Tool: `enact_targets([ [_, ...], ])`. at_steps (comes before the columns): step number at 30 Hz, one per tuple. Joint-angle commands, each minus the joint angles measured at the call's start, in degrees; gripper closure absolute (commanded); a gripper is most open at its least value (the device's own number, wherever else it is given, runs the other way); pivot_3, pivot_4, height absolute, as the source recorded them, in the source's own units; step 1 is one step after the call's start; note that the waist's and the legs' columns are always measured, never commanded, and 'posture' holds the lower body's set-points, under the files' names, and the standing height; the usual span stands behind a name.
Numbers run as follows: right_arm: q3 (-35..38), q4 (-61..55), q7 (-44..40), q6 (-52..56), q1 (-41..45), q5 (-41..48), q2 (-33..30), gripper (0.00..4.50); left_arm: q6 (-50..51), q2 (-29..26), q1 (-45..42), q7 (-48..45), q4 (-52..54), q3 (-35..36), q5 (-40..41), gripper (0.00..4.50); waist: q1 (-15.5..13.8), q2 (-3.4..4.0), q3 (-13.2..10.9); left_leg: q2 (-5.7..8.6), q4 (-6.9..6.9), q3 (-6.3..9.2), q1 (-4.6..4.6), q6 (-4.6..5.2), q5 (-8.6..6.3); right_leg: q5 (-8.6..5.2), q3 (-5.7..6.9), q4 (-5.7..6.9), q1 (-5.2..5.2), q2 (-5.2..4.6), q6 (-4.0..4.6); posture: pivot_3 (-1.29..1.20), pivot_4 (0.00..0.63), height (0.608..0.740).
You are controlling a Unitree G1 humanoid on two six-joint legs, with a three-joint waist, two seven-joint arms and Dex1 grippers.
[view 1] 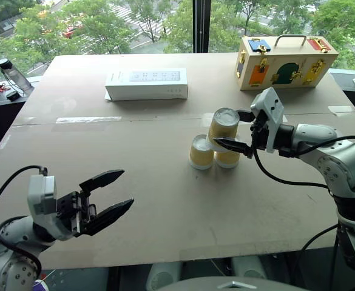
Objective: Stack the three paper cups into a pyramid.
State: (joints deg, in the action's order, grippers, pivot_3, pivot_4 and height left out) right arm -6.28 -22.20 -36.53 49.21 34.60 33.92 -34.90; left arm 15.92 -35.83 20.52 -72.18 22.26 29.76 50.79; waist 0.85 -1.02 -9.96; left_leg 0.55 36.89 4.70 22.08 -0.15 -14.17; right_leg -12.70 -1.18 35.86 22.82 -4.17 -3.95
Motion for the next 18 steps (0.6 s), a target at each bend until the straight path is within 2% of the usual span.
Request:
enact_targets([
  [1,4.39,-4.19,-0.08,-0.62,0.24,1.52,-0.62,0.05,0.25,0.70,-0.62,2.92,2.66,-0.57,0.69,0.00,-0.04,0.00,0.00,0.00,0.00,0.01,0.01,0.00,0.00,0.00,0.00,0.00,0.01,0.00,0.00,0.00,0.150,0.740],
  [6,15.45,-12.06,-4.29,-2.59,-10.38,7.16,-5.41,0.05,0.57,2.40,-3.31,12.78,1.38,-5.50,-6.89,0.00,-0.94,-0.04,0.00,0.05,0.00,0.13,0.11,0.00,0.00,0.05,0.12,-0.08,-0.01,-0.04,-0.09,0.00,0.150,0.740],
  [10,24.63,-16.22,-6.42,-4.49,-24.62,8.80,-7.76,0.05,1.94,1.40,-4.49,17.16,0.08,-7.06,-10.59,0.00,-0.94,-0.06,0.00,0.03,0.00,0.09,0.09,0.00,0.00,0.04,0.10,-0.10,-0.01,-0.02,-0.08,0.00,0.150,0.740],
  [13,29.48,-18.04,-11.06,-9.64,-38.48,5.10,-9.60,0.05,3.98,-0.45,-3.33,18.47,-0.85,-7.23,-12.22,0.00,-1.00,-0.07,0.00,0.02,-0.02,0.09,0.09,0.00,0.00,0.01,0.10,-0.05,-0.01,0.00,-0.03,0.00,0.150,0.740],
  [15,32.61,-16.72,-12.80,-14.65,-47.83,2.27,-7.70,0.05,5.10,-1.30,-1.84,18.17,-1.79,-6.23,-11.69,0.00,-0.72,-0.05,0.00,0.01,-0.03,0.00,0.04,0.00,0.00,0.00,0.03,-0.05,-0.01,0.00,-0.03,0.00,0.150,0.740],
  [18,33.72,-14.28,-14.60,-21.15,-54.90,-0.94,-5.93,0.05,5.04,-2.39,-0.52,17.48,-2.84,-6.00,-12.44,0.00,-0.49,-0.15,0.07,-0.07,-0.03,-0.09,-0.05,0.00,0.00,-0.08,-0.02,-0.04,-0.05,0.02,-0.13,0.00,0.150,0.740],
])
